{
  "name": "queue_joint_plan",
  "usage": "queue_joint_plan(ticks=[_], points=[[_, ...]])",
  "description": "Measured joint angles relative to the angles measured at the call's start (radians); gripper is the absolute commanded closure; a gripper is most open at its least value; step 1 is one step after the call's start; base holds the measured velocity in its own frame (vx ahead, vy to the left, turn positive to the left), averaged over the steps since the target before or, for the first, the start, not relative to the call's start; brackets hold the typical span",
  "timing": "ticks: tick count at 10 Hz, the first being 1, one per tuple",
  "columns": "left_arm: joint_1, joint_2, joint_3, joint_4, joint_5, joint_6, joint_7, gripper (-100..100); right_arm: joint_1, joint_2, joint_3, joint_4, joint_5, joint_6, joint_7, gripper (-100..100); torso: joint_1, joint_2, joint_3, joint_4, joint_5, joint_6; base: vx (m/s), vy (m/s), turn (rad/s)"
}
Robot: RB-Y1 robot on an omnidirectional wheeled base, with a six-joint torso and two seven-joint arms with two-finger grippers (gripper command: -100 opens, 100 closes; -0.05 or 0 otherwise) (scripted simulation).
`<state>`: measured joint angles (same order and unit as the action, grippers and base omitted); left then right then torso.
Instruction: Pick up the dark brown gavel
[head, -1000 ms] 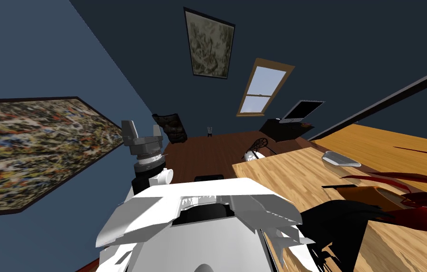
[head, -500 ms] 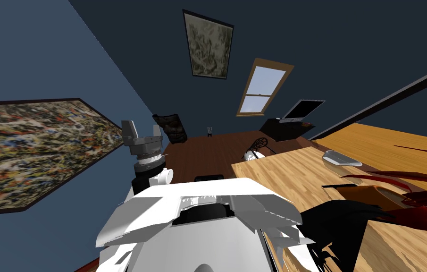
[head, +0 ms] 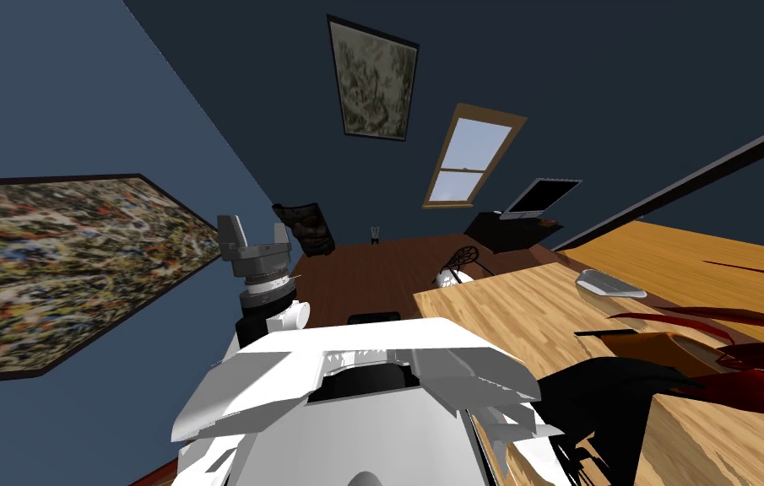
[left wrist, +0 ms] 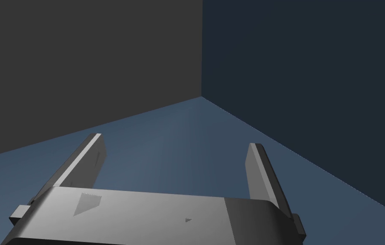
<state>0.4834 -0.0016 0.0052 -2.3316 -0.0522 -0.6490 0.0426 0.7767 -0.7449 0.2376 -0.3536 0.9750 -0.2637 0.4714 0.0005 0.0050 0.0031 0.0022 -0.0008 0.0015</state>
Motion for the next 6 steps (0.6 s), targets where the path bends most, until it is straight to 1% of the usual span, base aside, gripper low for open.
queue_joint_plan(ticks=[1,2,3,4,5,6], points=[[0.000,0.000,0.000,0.000,0.000,0.000,0.000,0,0.047,-0.035,0.047,-0.083,0.018,0.017,-0.078,100,0.003,0.000,0.000,0.000,0.001,0.000,0.026,0.069,-0.024],[0.000,0.000,0.000,0.000,0.000,0.000,0.000,0,0.048,-0.042,0.041,-0.086,0.017,0.016,-0.098,100,0.005,-0.001,-0.001,0.000,0.001,0.000,0.019,0.047,0.002],[0.000,0.000,0.000,0.000,0.000,0.000,0.000,0,0.032,-0.033,0.010,-0.054,0.008,-0.003,-0.066,100,0.004,-0.001,-0.001,0.000,0.001,0.000,0.007,0.017,0.008],[0.000,0.000,0.000,0.000,0.000,0.000,0.000,0,0.023,-0.029,-0.004,-0.032,0.003,-0.015,-0.035,100,0.002,0.000,0.000,0.000,0.001,0.000,0.018,0.058,-0.030],[0.000,0.000,0.000,0.000,0.000,0.000,0.000,0,0.023,-0.038,-0.027,-0.015,-0.003,-0.035,-0.003,100,0.004,-0.001,0.000,0.000,0.002,0.001,0.009,0.034,-0.013],[0.000,0.000,0.000,0.000,0.000,0.000,0.000,0,0.024,-0.040,-0.031,-0.013,-0.003,-0.040,0.004,0,0.004,0.000,0.000,0.000,0.001,0.001,0.001,0.005,-0.001]])
